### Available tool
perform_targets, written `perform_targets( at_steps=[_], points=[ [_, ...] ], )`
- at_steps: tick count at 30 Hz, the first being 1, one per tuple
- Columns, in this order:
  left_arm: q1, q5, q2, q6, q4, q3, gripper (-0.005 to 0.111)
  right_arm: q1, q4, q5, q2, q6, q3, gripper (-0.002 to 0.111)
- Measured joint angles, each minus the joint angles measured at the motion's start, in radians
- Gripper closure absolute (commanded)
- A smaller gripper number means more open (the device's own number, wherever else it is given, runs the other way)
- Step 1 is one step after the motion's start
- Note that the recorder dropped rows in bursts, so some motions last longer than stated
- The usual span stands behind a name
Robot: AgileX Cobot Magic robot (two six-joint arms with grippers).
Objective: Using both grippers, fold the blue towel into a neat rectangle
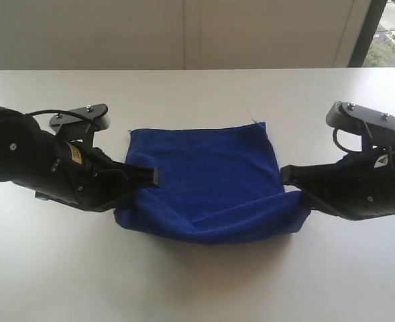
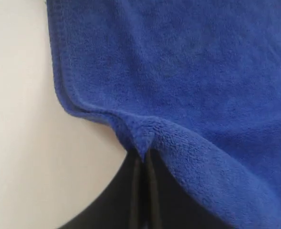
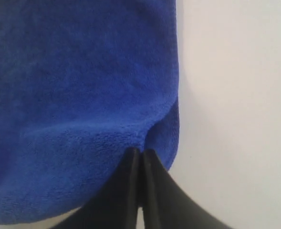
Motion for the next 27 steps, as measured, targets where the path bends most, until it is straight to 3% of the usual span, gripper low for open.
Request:
perform_targets(
  at_steps=[6, 13, 22, 24, 27],
  points=[
    [0.065, 0.043, 0.000, 0.004, 0.000, -0.017, 0.107, 0.000, 0.000, -0.017, 0.031, 0.000, -0.017, 0.108],
    [0.066, 0.191, 0.000, 0.030, -0.002, -0.017, 0.107, 0.000, 0.000, 0.096, 0.033, -0.017, -0.012, 0.108],
    [0.066, 0.210, 0.000, 0.034, -0.029, 0.040, 0.106, 0.000, 0.002, 0.118, 0.036, -0.028, 0.055, 0.107],
    [0.066, 0.208, 0.000, 0.034, -0.034, 0.044, 0.098, 0.000, 0.004, 0.118, 0.040, -0.028, 0.057, 0.102],
    [0.066, 0.206, 0.000, 0.034, -0.034, 0.049, 0.078, 0.000, 0.005, 0.119, 0.045, -0.028, 0.057, 0.090]
  ],
)
